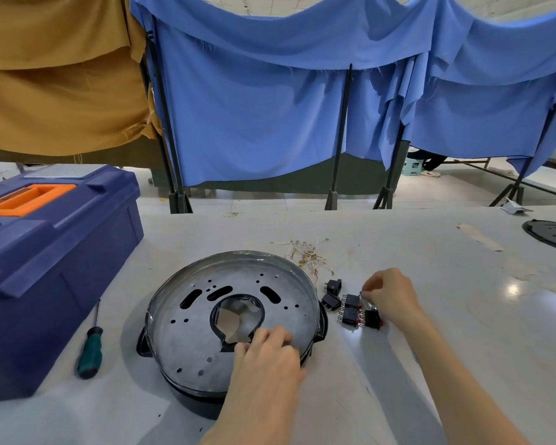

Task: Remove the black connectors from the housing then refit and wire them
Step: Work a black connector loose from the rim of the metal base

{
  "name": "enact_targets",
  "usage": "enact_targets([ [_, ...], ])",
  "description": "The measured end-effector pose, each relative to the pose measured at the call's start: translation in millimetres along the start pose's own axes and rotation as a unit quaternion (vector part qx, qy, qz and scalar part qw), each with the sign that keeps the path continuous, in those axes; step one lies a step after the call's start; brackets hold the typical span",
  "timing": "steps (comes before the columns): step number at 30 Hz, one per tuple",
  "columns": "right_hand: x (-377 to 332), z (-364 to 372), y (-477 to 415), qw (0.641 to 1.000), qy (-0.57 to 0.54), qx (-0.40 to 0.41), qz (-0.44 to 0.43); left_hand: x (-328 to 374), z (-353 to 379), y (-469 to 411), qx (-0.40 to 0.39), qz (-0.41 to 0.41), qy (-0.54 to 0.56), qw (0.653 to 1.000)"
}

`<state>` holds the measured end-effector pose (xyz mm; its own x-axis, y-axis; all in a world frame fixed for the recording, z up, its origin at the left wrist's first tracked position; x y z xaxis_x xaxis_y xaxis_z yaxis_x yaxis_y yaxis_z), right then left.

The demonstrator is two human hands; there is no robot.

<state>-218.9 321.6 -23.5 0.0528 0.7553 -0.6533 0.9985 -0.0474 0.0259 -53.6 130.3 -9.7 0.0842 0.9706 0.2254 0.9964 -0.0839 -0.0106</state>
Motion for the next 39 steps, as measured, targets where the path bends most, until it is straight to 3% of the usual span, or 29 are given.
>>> enact_targets([
  [7,0,8,-3,0.996,0.092,-0.011,0.000,2,3,1,-0.035,-0.005,-0.044,0.998],
  [12,-4,14,-1,0.990,0.135,-0.024,-0.021,2,-3,6,-0.018,0.010,-0.039,0.999],
  [17,-7,7,-1,0.996,0.079,-0.029,-0.028,0,-4,5,-0.040,0.021,-0.021,0.999],
  [22,-32,-25,11,0.989,-0.115,-0.030,-0.085,-7,-9,6,-0.063,0.020,0.087,0.994],
  [27,-86,-20,51,0.951,-0.204,-0.152,-0.177,-24,-34,4,0.014,0.005,0.212,0.977],
  [33,-133,14,100,0.894,-0.198,-0.310,-0.258,-32,-57,-10,0.052,0.005,0.430,0.901],
  [39,-145,23,110,0.882,-0.197,-0.321,-0.283,-35,-81,-8,0.153,0.029,0.414,0.897],
])
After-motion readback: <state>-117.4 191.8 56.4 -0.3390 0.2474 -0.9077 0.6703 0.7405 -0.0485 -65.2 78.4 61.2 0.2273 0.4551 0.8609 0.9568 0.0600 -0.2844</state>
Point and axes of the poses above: each hand's wrist, its own y-axis away from the middle knuckle, its own z-axis out of the palm, x = y × z, the point moved 10 cm from there along -y, towards the middle knuckle, and after that the axes turned 4 degrees about -x, right-handed, at the moved point
